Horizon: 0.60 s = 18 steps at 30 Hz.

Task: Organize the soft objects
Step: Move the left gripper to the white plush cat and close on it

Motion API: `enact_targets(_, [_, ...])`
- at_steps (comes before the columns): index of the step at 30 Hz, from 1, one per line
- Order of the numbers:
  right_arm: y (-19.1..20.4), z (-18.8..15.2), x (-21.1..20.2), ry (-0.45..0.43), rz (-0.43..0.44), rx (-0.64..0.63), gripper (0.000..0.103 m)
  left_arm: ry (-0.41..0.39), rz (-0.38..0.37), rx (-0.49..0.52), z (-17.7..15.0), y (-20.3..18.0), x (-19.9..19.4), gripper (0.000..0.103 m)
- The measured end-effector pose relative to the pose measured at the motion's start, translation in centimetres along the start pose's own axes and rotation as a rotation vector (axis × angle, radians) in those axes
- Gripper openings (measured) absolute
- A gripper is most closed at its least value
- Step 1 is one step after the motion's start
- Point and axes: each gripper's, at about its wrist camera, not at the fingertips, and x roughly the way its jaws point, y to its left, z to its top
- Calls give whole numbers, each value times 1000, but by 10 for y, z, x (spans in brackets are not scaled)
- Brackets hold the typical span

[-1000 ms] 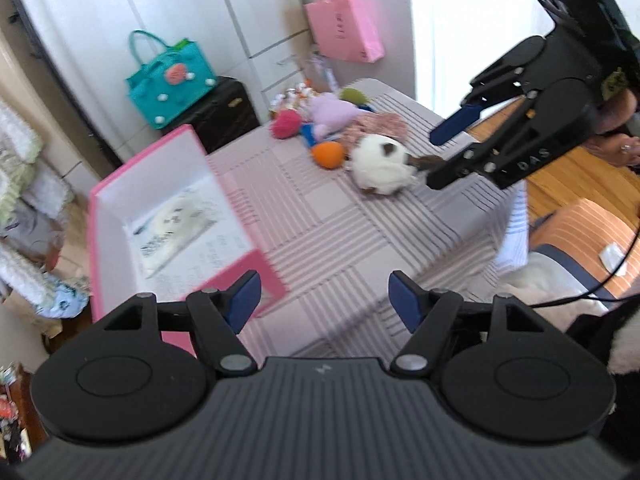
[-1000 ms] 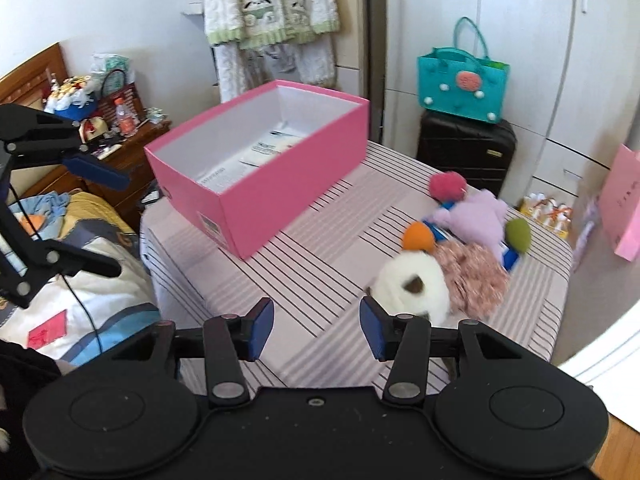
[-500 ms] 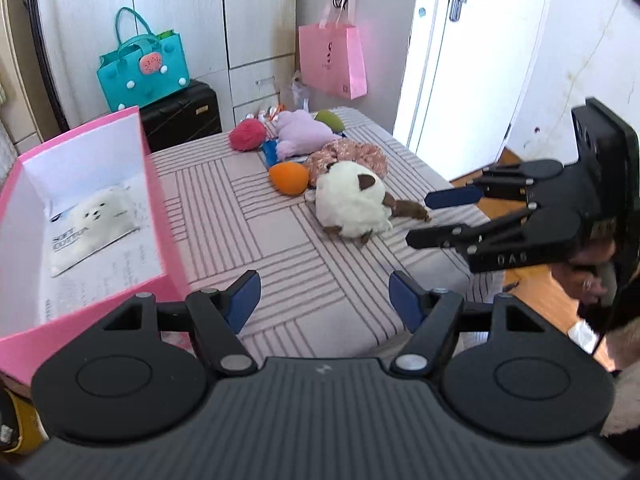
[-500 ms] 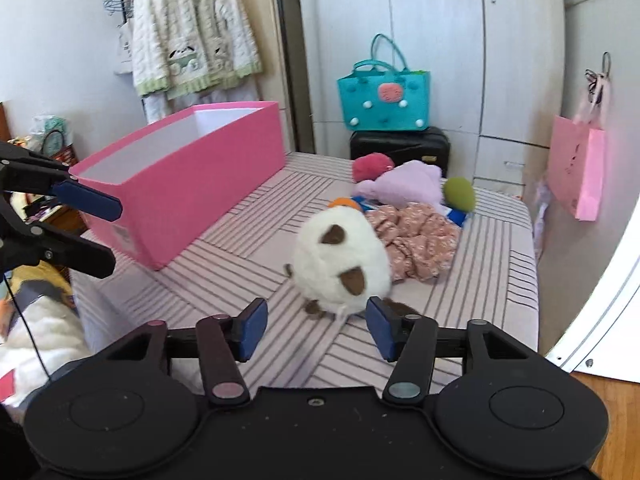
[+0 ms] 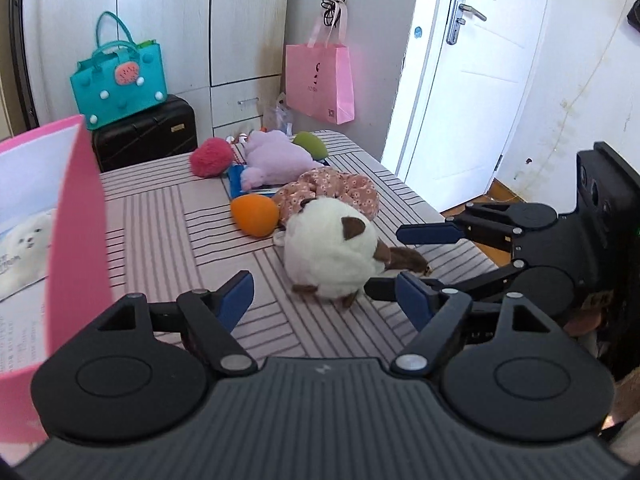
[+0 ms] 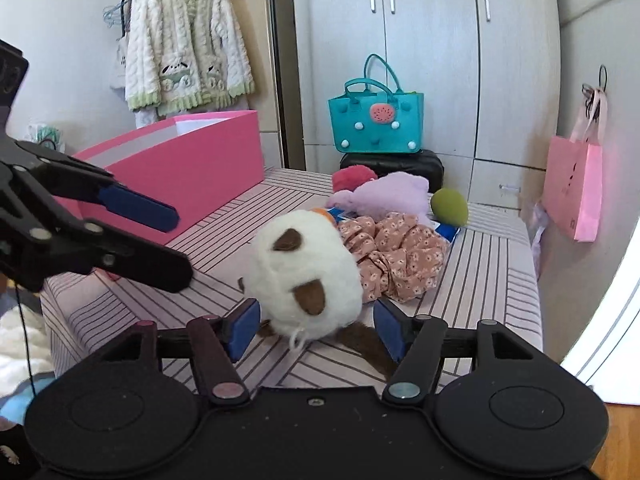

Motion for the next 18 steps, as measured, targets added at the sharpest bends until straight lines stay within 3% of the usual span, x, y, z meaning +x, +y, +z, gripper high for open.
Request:
enact_targets(5, [-5,-9,10,64,32,7,68,-10,-29,-68,9,5,26,81])
enact_targets(10, [0,-3,12,62,27,-61,68,-12,-83,-92,16,7,46,81])
enact_targets(18, [8,2,24,76,48,-119,68,-26,-46,-129,11,10,61,80])
